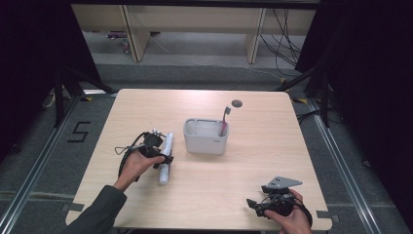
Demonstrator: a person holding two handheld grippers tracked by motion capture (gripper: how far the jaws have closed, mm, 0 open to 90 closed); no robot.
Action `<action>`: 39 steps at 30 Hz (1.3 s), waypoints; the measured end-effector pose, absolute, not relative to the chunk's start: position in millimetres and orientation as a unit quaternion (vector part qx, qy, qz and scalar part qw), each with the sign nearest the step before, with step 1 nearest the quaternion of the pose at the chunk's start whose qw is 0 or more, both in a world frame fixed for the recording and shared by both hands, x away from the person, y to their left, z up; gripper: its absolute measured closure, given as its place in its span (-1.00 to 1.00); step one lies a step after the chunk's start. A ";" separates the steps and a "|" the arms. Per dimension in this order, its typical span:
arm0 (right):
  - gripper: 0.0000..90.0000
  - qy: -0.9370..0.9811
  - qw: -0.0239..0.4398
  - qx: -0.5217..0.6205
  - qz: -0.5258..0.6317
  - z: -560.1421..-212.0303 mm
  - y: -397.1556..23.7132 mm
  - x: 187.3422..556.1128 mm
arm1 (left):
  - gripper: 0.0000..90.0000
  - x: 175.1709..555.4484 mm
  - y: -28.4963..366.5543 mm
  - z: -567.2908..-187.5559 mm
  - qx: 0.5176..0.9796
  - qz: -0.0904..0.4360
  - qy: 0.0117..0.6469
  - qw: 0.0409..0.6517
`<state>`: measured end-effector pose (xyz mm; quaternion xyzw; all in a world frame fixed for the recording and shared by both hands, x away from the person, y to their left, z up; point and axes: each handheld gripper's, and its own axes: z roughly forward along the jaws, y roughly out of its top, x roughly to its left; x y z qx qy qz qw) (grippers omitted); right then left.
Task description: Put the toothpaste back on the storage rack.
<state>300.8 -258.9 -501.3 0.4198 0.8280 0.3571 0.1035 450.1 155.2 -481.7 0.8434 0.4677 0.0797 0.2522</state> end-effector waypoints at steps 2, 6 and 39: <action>-0.51 0.827 0.104 0.420 0.359 -501.6 -258.7 300.9 | -0.22 452.0 153.5 -482.2 0.844 0.079 0.468 0.249; -0.51 0.827 0.096 0.423 0.358 -500.5 -258.3 300.4 | -0.19 454.9 150.0 -482.8 0.849 0.088 0.464 0.237; -0.50 0.828 0.096 0.419 0.361 -499.7 -257.9 299.3 | 0.37 452.0 156.0 -481.2 0.866 0.058 0.456 0.196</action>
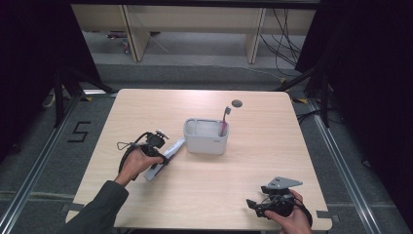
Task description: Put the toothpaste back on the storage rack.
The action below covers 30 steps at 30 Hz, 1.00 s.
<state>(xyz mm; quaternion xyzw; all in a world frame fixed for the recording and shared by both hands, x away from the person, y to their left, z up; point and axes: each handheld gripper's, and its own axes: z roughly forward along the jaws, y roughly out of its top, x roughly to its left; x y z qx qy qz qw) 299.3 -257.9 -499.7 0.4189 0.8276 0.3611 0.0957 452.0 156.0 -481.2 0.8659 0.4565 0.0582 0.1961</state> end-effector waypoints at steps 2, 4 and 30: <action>-0.50 0.827 0.101 0.416 0.364 -500.7 -257.9 299.5 | 0.43 450.2 160.8 -479.0 0.865 0.057 0.456 0.199; -0.50 0.828 0.101 0.416 0.363 -500.5 -257.8 299.4 | 0.51 449.5 164.4 -476.4 0.870 0.057 0.448 0.199; -0.49 0.827 0.088 0.425 0.357 -499.1 -255.9 297.4 | 0.59 454.0 151.5 -480.8 0.901 0.026 0.418 0.113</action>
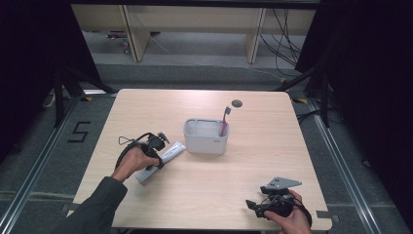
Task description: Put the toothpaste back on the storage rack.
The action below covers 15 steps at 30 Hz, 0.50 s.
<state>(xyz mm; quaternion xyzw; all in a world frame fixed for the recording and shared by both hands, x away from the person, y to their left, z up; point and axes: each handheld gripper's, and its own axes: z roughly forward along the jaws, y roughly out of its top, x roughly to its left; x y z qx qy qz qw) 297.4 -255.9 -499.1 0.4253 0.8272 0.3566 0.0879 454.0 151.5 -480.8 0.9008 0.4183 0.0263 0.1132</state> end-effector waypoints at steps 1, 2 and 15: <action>-0.49 0.829 0.093 0.417 0.361 -499.7 -256.2 298.4 | 0.59 454.9 150.1 -480.5 0.905 0.027 0.412 0.105; -0.49 0.828 0.092 0.420 0.359 -499.3 -255.9 298.0 | 0.59 455.6 149.4 -480.8 0.906 0.030 0.408 0.106; -0.49 0.829 0.092 0.419 0.358 -499.0 -256.2 297.8 | 0.62 460.1 143.0 -478.8 0.918 0.024 0.389 0.069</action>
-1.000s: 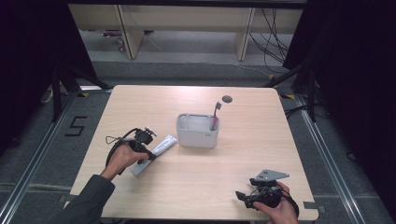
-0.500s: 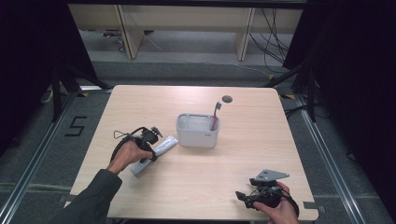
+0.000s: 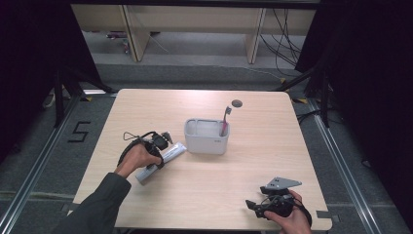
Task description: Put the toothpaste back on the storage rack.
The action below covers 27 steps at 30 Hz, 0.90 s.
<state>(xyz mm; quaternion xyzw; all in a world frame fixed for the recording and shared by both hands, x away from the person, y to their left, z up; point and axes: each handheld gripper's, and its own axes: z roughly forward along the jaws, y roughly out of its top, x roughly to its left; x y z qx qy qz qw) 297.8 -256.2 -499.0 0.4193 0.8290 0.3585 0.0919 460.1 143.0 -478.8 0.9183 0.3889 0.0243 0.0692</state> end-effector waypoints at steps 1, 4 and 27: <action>-0.49 0.829 0.092 0.419 0.358 -499.0 -256.3 297.8 | 0.62 460.6 143.6 -478.3 0.921 0.024 0.383 0.068; -0.49 0.828 0.088 0.424 0.357 -498.8 -256.2 297.5 | 0.64 458.2 144.3 -478.4 0.921 0.027 0.382 0.070; -0.49 0.827 0.092 0.422 0.360 -499.9 -257.2 298.7 | 0.68 451.8 157.1 -473.2 0.936 0.036 0.342 0.077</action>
